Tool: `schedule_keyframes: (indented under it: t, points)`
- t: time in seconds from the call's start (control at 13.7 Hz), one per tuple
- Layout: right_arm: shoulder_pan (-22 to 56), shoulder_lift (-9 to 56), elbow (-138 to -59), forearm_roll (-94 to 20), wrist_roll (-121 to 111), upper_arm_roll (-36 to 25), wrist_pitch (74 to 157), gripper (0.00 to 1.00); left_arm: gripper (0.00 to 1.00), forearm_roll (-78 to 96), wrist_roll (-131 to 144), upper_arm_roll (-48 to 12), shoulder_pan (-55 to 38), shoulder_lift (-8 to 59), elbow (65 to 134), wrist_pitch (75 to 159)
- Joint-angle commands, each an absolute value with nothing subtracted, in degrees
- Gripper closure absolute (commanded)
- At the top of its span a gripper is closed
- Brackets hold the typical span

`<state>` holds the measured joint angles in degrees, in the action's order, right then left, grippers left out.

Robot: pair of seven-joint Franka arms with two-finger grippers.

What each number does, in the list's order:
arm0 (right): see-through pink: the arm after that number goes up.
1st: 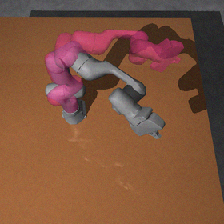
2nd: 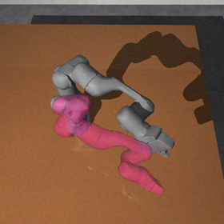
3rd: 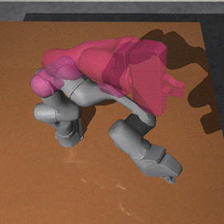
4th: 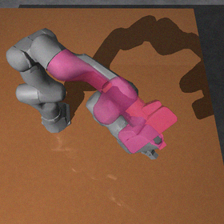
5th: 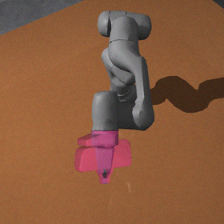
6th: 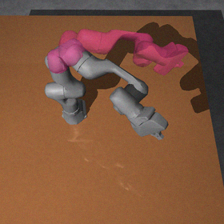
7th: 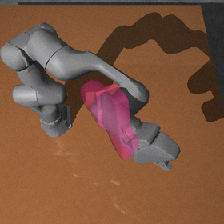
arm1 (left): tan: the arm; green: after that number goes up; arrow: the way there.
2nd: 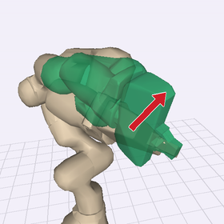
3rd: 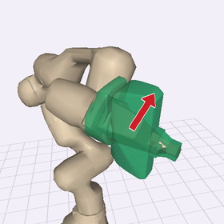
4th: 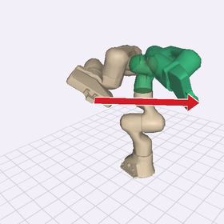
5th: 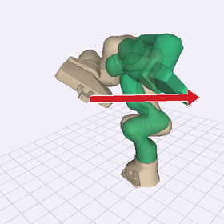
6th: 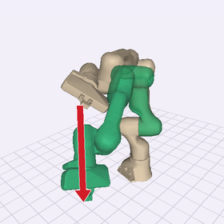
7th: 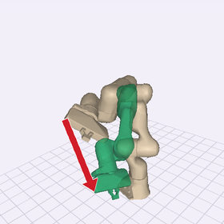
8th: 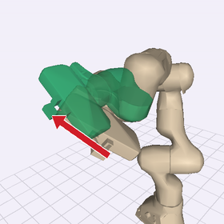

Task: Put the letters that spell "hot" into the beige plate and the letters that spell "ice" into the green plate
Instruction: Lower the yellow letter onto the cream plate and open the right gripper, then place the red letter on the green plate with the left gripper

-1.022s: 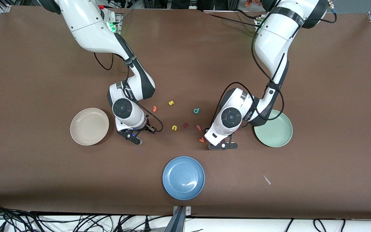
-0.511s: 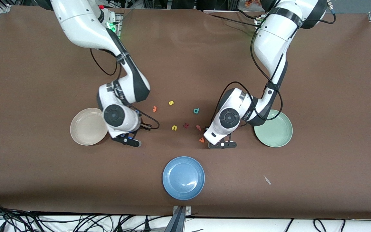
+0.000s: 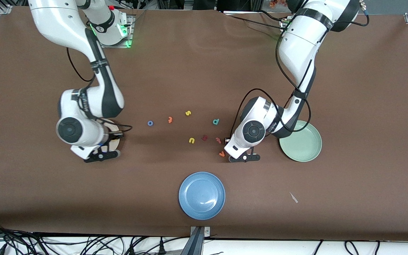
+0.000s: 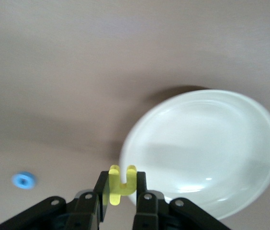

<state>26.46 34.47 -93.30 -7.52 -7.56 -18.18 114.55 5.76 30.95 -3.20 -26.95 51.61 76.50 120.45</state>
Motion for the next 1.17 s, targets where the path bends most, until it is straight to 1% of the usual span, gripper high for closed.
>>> schedule_keyframes:
  t: [0.0,0.07,0.15,0.22,0.29,0.36,0.44,0.51,0.66,0.8,0.95,1.09]
  points:
    - [27.0,32.3,-99.6,-8.3,-15.5,-20.8,120.5,1.0,0.8,6.9,30.6,-3.0,-26.9,52.1,75.3,119.4]
    - [26.8,32.5,-101.1,-8.4,-16.8,-20.8,123.6,1.0,0.92,6.2,30.7,-2.9,-26.9,52.0,75.3,119.4]
    - [26.6,33.0,-102.2,-8.6,-16.7,-20.8,126.2,0.89,1.0,6.2,30.8,-2.9,-27.2,51.9,75.3,119.4]
    - [26.7,33.6,-102.2,-9.5,-15.1,-20.6,126.6,0.48,1.0,6.2,30.8,-2.9,-27.2,51.9,75.1,119.4]
    - [26.7,33.3,-102.2,-12.3,-13.4,-20.5,126.1,0.0,1.0,6.1,30.8,-2.8,-27.2,51.7,75.1,119.4]
    - [27.1,32.7,-102.0,-14.0,-11.5,-20.2,124.8,0.0,1.0,6.1,30.8,-2.6,-26.9,51.4,75.1,119.3]
    - [27.2,32.5,-101.2,-14.4,-7.8,-20.0,121.7,0.0,1.0,6.1,30.8,-2.5,-26.7,50.5,75.0,118.8]
    - [27.7,32.4,-100.1,-14.5,-3.5,-18.7,120.1,0.0,1.0,6.1,30.8,-2.4,-26.5,49.8,75.0,116.8]
    - [27.7,31.7,-100.1,-14.6,8.1,-15.0,120.3,0.0,1.0,2.1,30.7,-1.1,-26.1,48.0,74.8,112.5]
    - [27.8,31.7,-100.5,-14.6,17.7,-11.7,121.8,0.0,1.0,-5.2,27.5,-0.9,-24.9,46.3,74.7,111.2]
    - [27.9,31.0,-102.3,-14.6,20.9,-9.8,124.3,0.0,1.0,-7.2,21.9,-1.2,-20.8,44.7,74.9,110.9]
    - [28.0,28.8,-108.4,-14.6,22.6,-7.7,131.8,0.0,1.0,-6.9,12.9,-1.5,-17.2,43.8,75.0,108.3]
